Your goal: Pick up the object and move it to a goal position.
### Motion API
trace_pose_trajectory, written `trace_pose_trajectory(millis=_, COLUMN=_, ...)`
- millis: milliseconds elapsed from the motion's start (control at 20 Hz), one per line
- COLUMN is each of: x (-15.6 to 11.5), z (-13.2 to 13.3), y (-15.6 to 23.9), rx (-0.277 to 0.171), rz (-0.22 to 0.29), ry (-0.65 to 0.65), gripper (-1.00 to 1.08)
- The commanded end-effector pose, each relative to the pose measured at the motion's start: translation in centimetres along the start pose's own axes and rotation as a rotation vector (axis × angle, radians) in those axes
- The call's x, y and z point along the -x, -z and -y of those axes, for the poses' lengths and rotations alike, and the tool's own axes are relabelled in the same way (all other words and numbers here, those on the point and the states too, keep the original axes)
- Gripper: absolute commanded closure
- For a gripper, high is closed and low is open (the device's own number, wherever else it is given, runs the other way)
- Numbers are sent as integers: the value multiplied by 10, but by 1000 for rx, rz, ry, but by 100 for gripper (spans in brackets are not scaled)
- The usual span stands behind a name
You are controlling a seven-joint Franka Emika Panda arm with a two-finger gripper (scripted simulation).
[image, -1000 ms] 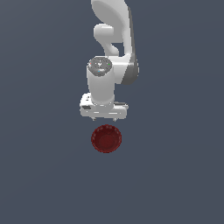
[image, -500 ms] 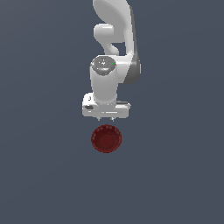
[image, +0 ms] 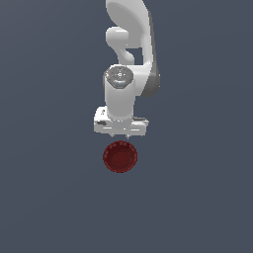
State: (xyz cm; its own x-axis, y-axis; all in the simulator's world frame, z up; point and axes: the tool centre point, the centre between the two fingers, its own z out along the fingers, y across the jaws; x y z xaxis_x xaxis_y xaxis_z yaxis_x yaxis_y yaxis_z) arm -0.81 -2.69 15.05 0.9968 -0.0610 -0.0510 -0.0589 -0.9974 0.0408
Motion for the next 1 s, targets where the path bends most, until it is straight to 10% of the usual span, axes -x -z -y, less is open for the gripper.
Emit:
trace_pose_trajectory(millis=0, x=-3, z=2, y=-3, rx=11, rz=3, ry=-20, gripper=-20)
trace_pose_trajectory(millis=950, x=-47, z=28, y=-38, rx=201, rz=-12, ry=-300, gripper=-20)
